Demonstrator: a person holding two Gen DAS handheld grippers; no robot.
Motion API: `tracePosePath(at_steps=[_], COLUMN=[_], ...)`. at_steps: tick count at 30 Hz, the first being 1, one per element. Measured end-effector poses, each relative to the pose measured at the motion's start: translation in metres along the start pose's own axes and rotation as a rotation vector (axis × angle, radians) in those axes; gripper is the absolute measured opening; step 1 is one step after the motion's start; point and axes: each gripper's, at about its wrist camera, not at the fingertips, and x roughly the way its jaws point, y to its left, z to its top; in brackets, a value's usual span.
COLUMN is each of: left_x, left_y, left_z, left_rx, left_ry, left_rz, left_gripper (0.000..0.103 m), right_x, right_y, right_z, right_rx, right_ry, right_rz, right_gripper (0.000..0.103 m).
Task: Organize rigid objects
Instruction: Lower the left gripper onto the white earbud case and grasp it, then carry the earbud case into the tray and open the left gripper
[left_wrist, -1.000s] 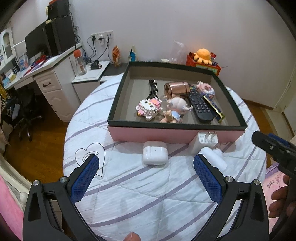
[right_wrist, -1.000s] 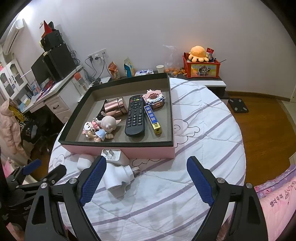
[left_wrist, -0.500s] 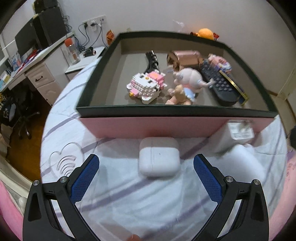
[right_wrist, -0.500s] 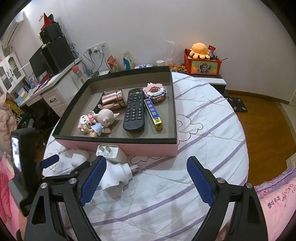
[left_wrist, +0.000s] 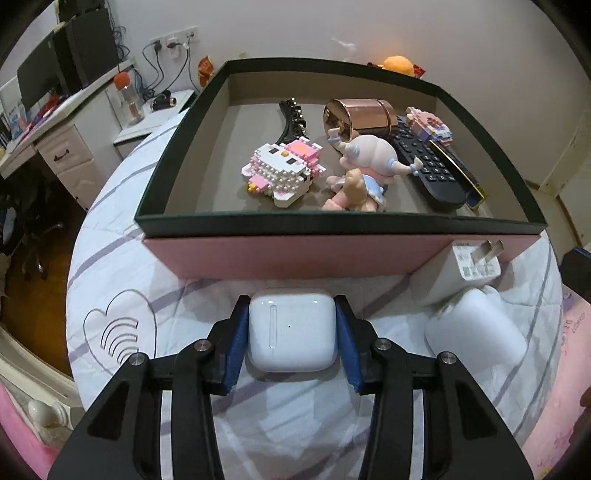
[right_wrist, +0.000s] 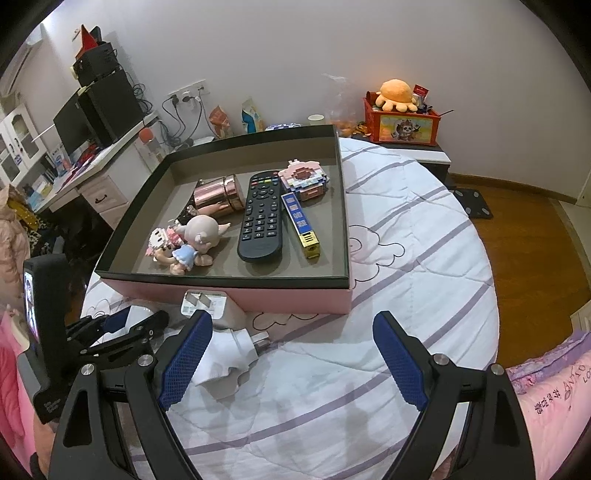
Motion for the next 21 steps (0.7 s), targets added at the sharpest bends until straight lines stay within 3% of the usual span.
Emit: tracePosePath(at_steps=[9,14,21], left_x=[-0.043,-0.064,-0.056], left_y=[0.005,0.009,0.012], left_z=[0.008,0.034,0.081], left_rx=[-0.006,-0.002,-0.001], left_ry=[-0.057,-0.129,-0.177], left_rz=[-0.019,-0.009,-0.006], left_gripper=[0.045,0.045,0.045], right_x=[-0.004,-0.006,0.003], right_y=[0.003,0.007,0.019], right_z=[0.005,0.019,0.05], right_rx=[-0.006,-0.019,-0.055], right_ry=[-0.018,-0.041,-0.068], right_rz=[0.011,0.022,0.025], right_gripper=[0.09,0.09,0.09])
